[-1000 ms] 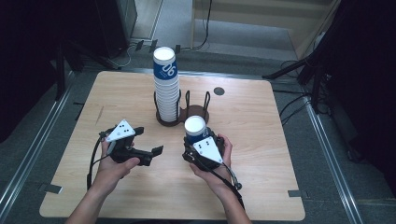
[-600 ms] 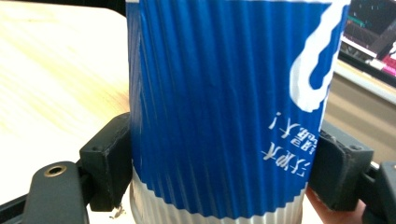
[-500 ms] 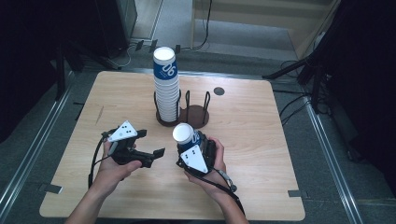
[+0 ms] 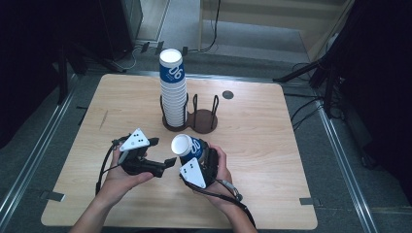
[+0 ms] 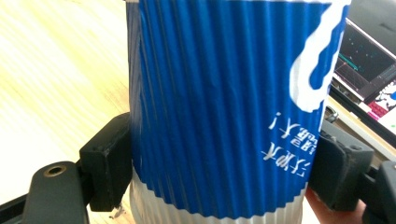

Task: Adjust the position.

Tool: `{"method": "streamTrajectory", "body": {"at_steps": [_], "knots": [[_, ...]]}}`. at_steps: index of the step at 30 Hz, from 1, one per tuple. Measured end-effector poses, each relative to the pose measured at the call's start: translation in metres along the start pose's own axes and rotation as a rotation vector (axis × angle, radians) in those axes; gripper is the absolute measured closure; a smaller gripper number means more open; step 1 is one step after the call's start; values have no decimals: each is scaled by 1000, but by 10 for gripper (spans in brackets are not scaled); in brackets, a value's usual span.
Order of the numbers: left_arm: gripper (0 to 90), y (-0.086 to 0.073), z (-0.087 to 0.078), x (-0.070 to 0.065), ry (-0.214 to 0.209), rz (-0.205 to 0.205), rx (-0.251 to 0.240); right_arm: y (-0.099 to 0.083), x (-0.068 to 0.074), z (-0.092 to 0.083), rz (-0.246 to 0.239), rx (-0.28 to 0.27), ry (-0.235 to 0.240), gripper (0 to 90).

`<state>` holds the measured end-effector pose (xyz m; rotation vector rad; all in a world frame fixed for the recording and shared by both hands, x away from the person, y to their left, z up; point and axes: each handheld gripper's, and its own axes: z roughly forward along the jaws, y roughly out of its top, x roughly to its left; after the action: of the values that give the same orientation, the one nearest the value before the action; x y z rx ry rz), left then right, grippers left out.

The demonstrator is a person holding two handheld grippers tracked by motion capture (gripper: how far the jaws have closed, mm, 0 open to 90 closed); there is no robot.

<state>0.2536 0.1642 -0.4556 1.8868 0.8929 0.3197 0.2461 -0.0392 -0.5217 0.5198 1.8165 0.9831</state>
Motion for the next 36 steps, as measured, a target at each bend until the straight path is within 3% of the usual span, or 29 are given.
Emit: {"method": "streamTrajectory", "body": {"at_steps": [12,25,36], "knots": [[147,0,2,-7,-29,44,21,2,15,-2,-97,-13,26,196],[159,-1,7,-12,-69,49,50,4,29,-5,-213,-44,39,195],[259,-2,6,-13,-84,59,51,4,34,-6,-254,-57,41,190]]}}
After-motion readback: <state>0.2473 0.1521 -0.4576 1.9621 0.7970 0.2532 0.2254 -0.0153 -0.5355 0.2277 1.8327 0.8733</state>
